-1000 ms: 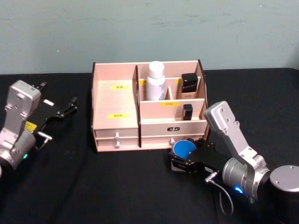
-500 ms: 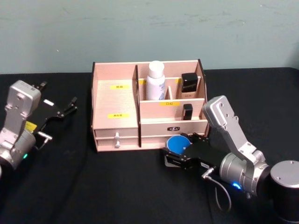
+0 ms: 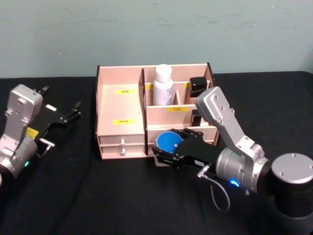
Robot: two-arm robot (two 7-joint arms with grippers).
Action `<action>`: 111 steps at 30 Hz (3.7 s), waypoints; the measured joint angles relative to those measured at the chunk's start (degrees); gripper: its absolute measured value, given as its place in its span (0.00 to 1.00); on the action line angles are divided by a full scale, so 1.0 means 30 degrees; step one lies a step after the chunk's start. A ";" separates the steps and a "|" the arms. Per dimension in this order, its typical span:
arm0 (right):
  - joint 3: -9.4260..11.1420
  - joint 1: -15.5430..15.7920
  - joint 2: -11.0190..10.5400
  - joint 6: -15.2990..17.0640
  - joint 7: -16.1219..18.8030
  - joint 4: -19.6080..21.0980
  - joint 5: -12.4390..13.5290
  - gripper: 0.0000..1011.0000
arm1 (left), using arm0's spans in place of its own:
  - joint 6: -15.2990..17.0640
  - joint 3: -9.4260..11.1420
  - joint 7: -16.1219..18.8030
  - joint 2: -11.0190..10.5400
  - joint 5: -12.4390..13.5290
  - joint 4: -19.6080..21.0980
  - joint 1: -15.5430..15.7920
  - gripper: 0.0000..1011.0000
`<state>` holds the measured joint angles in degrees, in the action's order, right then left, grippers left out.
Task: Pick up the facial cleanser and watermelon frost from the table and place them into the tiered storage box.
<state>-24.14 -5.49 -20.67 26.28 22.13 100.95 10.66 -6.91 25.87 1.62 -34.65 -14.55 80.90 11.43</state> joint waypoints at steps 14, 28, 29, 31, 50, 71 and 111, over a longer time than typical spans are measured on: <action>-0.1315 -0.2203 0.0823 0.0240 0.0418 -0.0605 0.0312 0.72 | 0.0000 -0.0001 0.0000 0.0000 0.0000 0.0000 0.0000 0.99; -0.2447 -0.4420 0.1965 -0.0307 0.0449 -0.2496 0.0434 0.72 | 0.0000 -0.0002 0.0001 0.0000 0.0000 0.0000 0.0000 0.99; -0.2499 -0.4537 0.2034 -0.0381 0.0443 -0.2690 0.0407 0.72 | 0.0000 -0.0001 0.0000 -0.0001 0.0000 0.0001 0.0000 0.99; -0.2623 -0.4896 0.2236 -0.0592 0.0407 -0.3284 0.0333 0.72 | 0.0000 -0.0001 0.0001 0.0000 0.0000 0.0001 0.0000 0.99; -0.2944 -0.6967 0.3441 -0.1700 0.0357 -0.6971 -0.0195 0.72 | 0.0001 -0.0001 0.0001 0.0000 0.0000 0.0000 0.0001 0.99; -0.3030 -0.7399 0.3648 -0.1622 0.0412 -0.7629 -0.0359 0.86 | 0.0000 -0.0001 0.0000 -0.0001 0.0000 0.0000 0.0000 0.99; 0.1744 0.1122 -0.0019 -0.4392 -0.3960 0.3073 -0.1835 0.99 | 0.0000 -0.0001 0.0000 0.0001 0.0001 0.0000 0.0000 0.99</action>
<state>-18.90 -2.12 -20.73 13.11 10.25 110.17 5.16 -6.91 25.86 1.62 -34.64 -14.55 80.90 11.43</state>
